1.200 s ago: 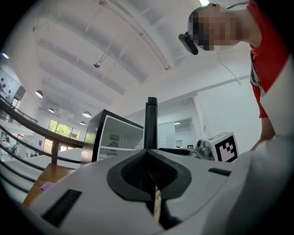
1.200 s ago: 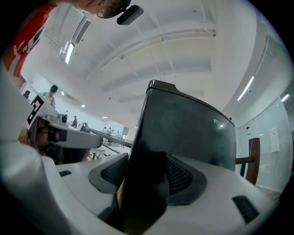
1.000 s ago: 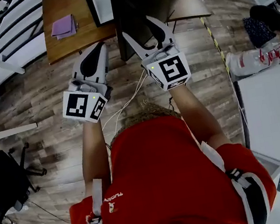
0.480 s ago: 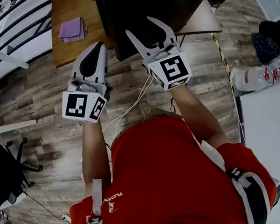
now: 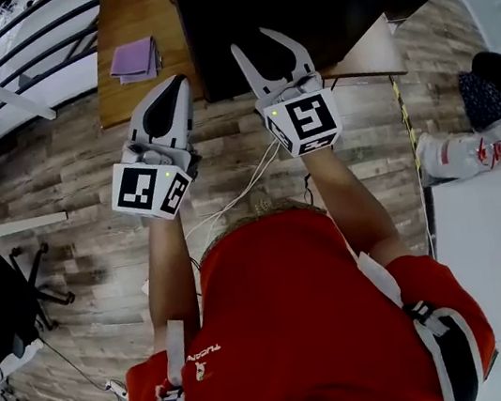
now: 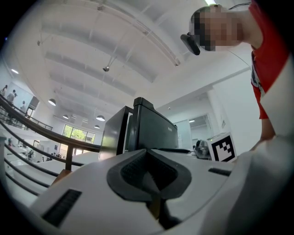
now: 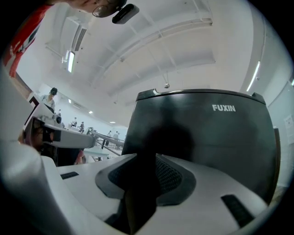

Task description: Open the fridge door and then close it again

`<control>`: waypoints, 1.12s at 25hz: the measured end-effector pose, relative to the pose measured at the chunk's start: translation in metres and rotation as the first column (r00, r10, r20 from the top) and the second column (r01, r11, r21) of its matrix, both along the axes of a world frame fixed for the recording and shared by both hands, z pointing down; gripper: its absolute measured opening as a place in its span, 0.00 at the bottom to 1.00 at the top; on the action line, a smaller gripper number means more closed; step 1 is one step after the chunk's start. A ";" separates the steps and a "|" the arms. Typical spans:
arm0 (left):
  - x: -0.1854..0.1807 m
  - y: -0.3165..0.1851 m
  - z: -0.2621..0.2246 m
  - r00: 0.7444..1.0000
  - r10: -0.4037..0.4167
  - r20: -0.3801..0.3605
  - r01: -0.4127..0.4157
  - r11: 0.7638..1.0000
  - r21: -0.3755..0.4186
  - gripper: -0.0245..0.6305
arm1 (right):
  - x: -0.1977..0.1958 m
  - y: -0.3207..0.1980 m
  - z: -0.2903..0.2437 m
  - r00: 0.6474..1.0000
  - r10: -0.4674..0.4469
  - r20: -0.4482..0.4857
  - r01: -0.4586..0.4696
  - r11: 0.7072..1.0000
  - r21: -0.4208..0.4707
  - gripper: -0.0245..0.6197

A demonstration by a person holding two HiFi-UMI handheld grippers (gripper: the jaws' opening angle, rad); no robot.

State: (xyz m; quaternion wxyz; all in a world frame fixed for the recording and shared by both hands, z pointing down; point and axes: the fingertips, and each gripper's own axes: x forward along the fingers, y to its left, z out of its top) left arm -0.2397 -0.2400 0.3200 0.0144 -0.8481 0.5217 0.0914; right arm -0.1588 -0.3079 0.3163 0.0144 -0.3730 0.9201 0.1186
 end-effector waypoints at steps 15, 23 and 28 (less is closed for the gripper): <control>-0.002 -0.026 0.001 1.000 -0.026 0.010 0.026 1.000 -0.014 0.05 | -0.003 -0.039 0.001 0.999 0.028 0.016 -0.028 0.999 -0.016 0.11; -0.003 -0.036 0.003 1.000 -0.019 0.002 0.019 1.000 -0.022 0.05 | -0.004 -0.043 0.000 1.000 0.021 0.018 -0.021 1.000 -0.011 0.10; -0.001 -0.036 0.003 1.000 -0.006 -0.003 0.006 1.000 -0.029 0.05 | -0.007 -0.037 -0.001 1.000 -0.015 0.015 0.015 1.000 -0.017 0.09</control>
